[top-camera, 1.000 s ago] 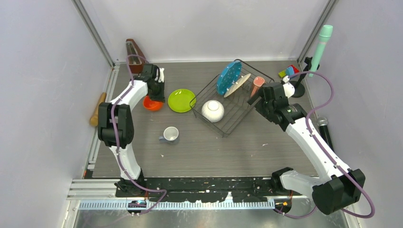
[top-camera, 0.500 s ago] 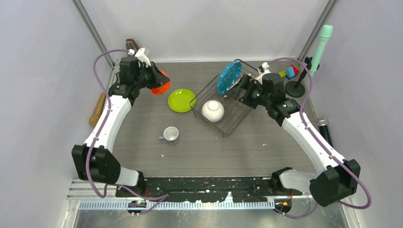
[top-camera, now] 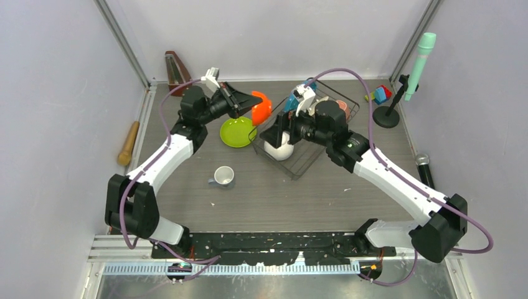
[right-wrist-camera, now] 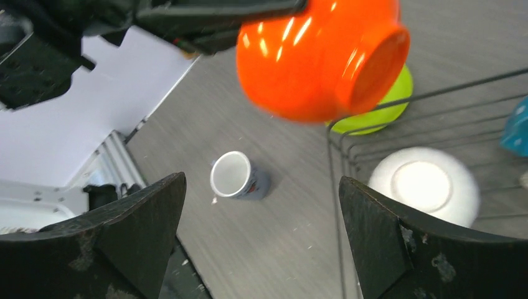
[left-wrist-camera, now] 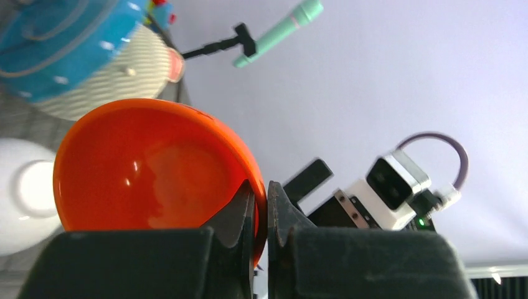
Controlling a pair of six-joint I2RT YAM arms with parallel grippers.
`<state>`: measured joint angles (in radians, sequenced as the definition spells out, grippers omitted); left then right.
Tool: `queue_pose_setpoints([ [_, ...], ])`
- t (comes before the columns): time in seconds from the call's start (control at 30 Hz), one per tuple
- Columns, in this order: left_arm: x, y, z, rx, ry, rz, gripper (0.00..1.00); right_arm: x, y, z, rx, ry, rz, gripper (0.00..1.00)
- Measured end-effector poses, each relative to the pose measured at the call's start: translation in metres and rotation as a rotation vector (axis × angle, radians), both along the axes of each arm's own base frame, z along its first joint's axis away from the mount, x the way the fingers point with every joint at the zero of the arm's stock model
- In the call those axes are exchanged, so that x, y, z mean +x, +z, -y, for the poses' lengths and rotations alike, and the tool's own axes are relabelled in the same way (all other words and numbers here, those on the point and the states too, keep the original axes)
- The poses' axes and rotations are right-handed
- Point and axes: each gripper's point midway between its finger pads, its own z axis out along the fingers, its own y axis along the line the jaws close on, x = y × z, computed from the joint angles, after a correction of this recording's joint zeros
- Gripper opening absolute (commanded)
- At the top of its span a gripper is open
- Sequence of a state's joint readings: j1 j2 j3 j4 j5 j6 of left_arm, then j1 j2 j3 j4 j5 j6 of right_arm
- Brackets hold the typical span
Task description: Load the mixed dishes into the dish rack
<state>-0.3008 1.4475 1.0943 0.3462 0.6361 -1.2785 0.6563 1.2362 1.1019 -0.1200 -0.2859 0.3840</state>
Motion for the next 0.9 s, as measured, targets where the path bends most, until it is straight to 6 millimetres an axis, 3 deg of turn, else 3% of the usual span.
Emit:
queue_pose_setpoints([
  [0.13, -0.015, 0.021, 0.023, -0.083, -0.059, 0.02, 0.0, 0.021, 0.004, 0.001, -0.048, -0.052, 0.08, 1.0],
  [0.3, -0.014, 0.03, 0.027, -0.13, -0.054, 0.02, 0.0, 0.038, -0.005, 0.008, -0.114, -0.133, 0.117, 1.0],
  [0.5, -0.009, 0.029, 0.029, -0.146, -0.038, 0.006, 0.0, 0.048, -0.008, 0.01, -0.155, -0.163, 0.158, 0.98],
  [0.73, 0.0, 0.015, 0.032, -0.144, -0.028, -0.036, 0.0, 0.048, 0.002, -0.002, -0.171, -0.139, 0.218, 0.94],
  [0.9, 0.002, 0.013, 0.033, -0.146, -0.022, -0.046, 0.0, 0.065, 0.012, -0.008, -0.202, -0.186, 0.239, 0.88],
])
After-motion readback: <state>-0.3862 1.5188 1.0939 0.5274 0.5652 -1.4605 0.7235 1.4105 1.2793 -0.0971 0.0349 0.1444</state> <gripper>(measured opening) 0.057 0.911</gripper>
